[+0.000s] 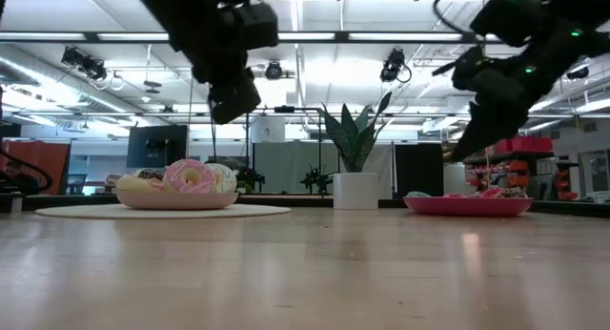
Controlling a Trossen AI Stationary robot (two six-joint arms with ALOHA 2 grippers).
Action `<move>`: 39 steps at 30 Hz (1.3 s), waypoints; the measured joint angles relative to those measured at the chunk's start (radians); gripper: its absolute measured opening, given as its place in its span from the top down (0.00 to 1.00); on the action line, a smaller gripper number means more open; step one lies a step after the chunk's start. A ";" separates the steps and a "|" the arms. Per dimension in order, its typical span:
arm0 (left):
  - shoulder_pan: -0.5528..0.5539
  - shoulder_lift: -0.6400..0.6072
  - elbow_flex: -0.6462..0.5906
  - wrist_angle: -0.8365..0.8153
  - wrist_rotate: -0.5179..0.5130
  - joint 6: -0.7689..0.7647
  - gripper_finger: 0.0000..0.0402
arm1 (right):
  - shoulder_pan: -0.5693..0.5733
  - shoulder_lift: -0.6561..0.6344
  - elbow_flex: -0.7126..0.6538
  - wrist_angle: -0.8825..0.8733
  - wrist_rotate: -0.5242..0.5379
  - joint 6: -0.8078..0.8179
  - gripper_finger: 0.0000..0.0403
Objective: Pick & Place donuts
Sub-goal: Return to Home Position
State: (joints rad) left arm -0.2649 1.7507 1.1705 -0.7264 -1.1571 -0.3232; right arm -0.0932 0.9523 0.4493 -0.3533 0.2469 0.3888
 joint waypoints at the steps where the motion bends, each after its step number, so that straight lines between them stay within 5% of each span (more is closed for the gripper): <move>1: 0.004 -0.007 -0.022 0.011 0.000 -0.009 0.96 | 0.033 -0.010 -0.030 0.064 -0.013 -0.008 0.99; 5: 0.038 -0.087 -0.193 0.228 0.141 0.046 0.99 | 0.146 -0.033 -0.156 0.354 -0.080 -0.046 0.99; 11: 0.156 -0.206 -0.545 1.115 0.830 0.438 0.99 | 0.243 -0.041 -0.287 0.706 -0.163 -0.147 0.99; 14: 0.216 -0.260 -0.611 1.295 1.011 0.455 0.99 | 0.256 -0.051 -0.297 0.783 -0.204 -0.235 0.99; 21: 0.317 -0.551 -0.682 1.208 1.106 0.438 0.99 | 0.242 -0.163 -0.297 0.818 -0.291 -0.341 0.99; 29: 0.364 -0.931 -0.801 1.008 1.128 0.413 0.99 | 0.241 -0.399 -0.297 0.590 -0.297 -0.345 0.99; 39: 0.396 -1.280 -0.987 0.982 1.130 0.365 0.99 | 0.240 -0.625 -0.297 0.395 -0.223 -0.345 0.99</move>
State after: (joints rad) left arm 0.1310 0.4710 0.1838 0.2559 -0.0272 0.0417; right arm 0.1471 0.3270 0.1520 0.0416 0.0236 0.0437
